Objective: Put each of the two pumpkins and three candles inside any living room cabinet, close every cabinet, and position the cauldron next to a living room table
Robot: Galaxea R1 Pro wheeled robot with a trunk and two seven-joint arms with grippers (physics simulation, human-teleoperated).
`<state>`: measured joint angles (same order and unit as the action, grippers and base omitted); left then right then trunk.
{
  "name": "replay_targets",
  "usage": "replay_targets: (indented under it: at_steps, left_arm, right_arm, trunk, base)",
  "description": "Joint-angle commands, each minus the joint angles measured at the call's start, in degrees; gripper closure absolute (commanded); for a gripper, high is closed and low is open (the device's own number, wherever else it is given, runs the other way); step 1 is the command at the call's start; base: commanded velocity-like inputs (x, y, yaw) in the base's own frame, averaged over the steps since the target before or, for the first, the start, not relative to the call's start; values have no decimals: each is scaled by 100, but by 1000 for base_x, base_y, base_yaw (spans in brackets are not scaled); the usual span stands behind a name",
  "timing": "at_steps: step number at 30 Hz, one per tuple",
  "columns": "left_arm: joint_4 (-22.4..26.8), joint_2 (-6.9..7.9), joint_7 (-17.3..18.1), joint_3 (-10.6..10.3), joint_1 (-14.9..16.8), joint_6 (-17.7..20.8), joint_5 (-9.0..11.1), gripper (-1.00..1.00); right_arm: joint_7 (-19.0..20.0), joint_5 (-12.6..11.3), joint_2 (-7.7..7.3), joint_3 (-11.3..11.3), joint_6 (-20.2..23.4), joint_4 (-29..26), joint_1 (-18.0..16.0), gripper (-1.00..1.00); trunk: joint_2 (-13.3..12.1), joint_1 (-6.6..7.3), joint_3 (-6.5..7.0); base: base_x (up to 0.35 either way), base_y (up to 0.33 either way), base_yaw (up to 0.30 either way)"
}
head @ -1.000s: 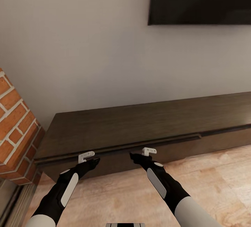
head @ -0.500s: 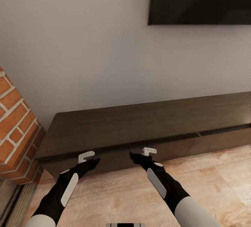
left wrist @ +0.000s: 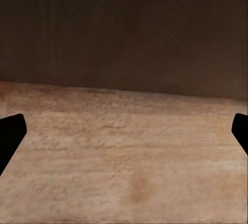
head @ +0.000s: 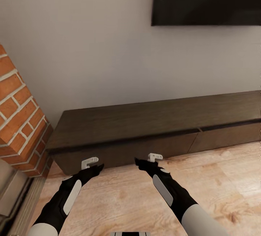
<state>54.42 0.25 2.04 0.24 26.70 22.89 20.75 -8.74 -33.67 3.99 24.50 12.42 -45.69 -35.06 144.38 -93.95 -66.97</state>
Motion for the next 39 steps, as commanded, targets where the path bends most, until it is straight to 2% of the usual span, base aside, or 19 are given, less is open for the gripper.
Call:
replay_targets:
  at_steps: [1, 16, 19, 23, 27, 31, 39]
  left_arm:
    - [6, 1, 7, 3, 2, 31, 34, -100]
    - [28, -39, -8, -67, 2, 92, 30, -100]
    - [28, -68, -3, -99, 2, 293, 1, -100]
    - [155, -82, 0, -363, 2, 481, 4, -100]
    - [409, -93, -36, -461, 2, 949, 28, -100]
    - [458, -58, -30, -438, 2, 1264, 45, -100]
    - [481, -49, -47, -431, 2, 1324, 42, -100]
  right_arm:
    - [-49, -52, -4, 20, 15, -10, -4, -100]
    - [-66, -56, -6, 3, 83, -30, -3, -100]
    - [-68, -64, -4, 1, 94, -26, -4, -100]
    - [-74, -69, -2, -2, 191, -39, -8, -100]
    - [-75, -88, 4, -6, 450, -37, -5, -100]
    - [-76, -94, 5, -6, 499, -34, -4, -100]
    - [-75, -101, 5, -7, 507, -29, -5, -100]
  trunk:
    - [2, 3, -5]
    - [1, 6, 17]
    - [-1, 8, 40]
    - [-1, 8, 40]
    - [-1, 8, 40]
    - [-6, 19, 128]
    - [-17, 39, 305]
  base:
    - [-159, 0, 0]
    - [-22, 0, 0]
    - [0, 0, 0]
    - [0, 0, 0]
    - [0, 0, 0]
    - [0, 0, 0]
    - [0, 0, 0]
